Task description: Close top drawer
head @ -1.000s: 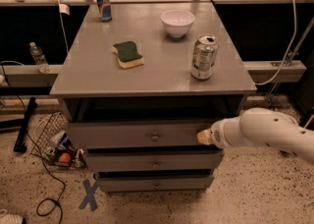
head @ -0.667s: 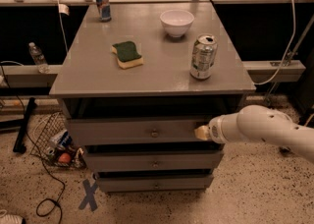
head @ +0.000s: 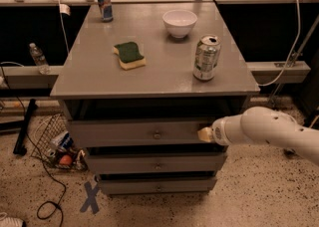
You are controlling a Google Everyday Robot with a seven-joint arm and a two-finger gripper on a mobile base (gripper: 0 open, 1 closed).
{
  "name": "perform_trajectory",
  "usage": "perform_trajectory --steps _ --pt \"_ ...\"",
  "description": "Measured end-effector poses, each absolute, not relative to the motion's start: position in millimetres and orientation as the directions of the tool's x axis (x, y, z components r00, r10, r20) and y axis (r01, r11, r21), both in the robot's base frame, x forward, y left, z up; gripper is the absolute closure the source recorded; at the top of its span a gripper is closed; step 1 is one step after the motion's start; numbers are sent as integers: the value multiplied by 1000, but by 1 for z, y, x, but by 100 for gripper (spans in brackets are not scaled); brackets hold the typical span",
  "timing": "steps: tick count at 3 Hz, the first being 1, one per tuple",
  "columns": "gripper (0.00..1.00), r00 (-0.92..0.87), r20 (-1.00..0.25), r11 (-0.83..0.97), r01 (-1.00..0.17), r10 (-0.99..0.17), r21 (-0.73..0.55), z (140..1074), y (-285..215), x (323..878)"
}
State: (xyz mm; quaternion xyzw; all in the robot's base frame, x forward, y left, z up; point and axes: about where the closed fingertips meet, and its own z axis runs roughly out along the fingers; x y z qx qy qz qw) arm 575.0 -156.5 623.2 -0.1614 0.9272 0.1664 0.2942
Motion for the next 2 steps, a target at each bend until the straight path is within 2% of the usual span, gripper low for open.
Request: perform_trajectory --steps 2 --pt "100 -775 -599 893 -397 -201 214 623 -157 575"
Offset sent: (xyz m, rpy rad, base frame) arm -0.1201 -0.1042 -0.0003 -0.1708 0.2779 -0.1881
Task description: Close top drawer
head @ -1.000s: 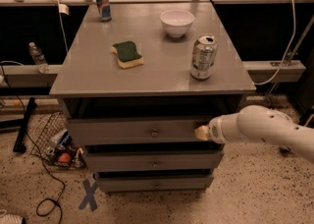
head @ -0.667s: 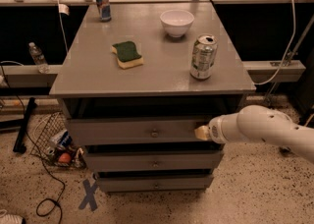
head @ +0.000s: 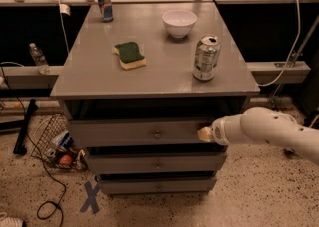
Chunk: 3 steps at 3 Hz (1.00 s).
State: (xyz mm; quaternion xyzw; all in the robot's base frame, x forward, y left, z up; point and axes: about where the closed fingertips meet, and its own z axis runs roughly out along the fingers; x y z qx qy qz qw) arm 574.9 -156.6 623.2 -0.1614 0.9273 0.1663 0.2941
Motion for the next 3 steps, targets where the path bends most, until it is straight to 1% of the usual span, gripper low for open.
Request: perform_trajectory --steps 3 --pt "100 -775 -599 893 -397 -201 213 623 -157 575"
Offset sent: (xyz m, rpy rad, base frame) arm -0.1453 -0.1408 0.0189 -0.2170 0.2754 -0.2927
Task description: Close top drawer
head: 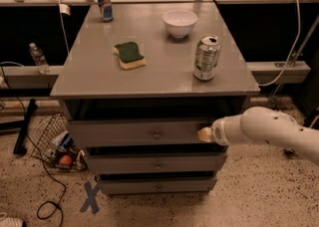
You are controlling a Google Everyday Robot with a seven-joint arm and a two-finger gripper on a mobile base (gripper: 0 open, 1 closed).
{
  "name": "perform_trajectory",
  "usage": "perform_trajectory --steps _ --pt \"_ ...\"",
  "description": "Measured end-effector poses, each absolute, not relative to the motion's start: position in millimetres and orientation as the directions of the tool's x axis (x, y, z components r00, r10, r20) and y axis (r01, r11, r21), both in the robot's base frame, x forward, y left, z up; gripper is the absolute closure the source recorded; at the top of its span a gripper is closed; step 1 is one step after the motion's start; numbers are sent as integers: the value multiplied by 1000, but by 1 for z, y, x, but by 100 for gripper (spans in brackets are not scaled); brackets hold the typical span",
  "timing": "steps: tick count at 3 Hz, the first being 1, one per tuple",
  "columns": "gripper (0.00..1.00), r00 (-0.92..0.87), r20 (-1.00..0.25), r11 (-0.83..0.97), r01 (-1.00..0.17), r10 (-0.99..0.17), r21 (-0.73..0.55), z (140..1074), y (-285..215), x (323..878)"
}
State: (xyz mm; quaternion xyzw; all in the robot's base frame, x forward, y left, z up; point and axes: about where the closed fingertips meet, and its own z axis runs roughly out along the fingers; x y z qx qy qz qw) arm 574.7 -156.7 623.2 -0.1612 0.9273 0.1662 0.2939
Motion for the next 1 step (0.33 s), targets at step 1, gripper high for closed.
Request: perform_trajectory --steps 1 --pt "100 -775 -599 893 -397 -201 213 623 -157 575"
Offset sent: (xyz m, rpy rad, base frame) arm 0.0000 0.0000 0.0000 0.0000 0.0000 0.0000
